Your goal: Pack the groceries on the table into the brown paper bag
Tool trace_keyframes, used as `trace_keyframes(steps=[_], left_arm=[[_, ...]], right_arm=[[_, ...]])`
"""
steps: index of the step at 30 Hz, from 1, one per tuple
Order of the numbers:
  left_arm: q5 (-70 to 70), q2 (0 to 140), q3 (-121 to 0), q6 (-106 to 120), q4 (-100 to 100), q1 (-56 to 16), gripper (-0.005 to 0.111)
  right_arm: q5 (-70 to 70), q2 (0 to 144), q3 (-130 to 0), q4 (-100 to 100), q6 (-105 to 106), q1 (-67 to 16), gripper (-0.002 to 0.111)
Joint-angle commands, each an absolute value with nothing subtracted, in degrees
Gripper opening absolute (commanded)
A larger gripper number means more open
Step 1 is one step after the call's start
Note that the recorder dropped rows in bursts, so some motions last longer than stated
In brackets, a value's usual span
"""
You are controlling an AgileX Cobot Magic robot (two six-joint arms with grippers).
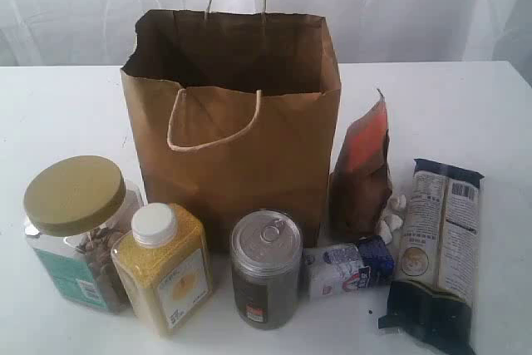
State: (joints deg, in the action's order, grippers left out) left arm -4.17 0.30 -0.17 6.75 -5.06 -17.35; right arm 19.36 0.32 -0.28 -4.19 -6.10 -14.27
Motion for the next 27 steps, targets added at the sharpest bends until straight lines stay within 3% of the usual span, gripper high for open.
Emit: trace_keyframes(steps=[1, 12, 22, 27], left_arm=[[-4.4, 0.0, 0.0, 6.8, -5.5, -17.2, 0.0], [-3.7, 0.0, 0.0, 5.9, -5.5, -17.2, 0.0], [0.4, 0.0, 0.0, -14.2, -11.5, -17.3, 0.0], [-6.7, 0.0, 0.0, -24.6, -13.1, -17.3, 0.0]], right_arm=[[19.2, 0.0, 0.0, -4.5, -6.3, -14.3, 0.0], [19.2, 0.0, 0.0, -4.5, -6.3, -14.3, 0.0], [19.2, 0.0, 0.0, -4.5, -6.3, -14.3, 0.0], [19.2, 0.0, 0.0, -4.5, -6.3, -14.3, 0.0]])
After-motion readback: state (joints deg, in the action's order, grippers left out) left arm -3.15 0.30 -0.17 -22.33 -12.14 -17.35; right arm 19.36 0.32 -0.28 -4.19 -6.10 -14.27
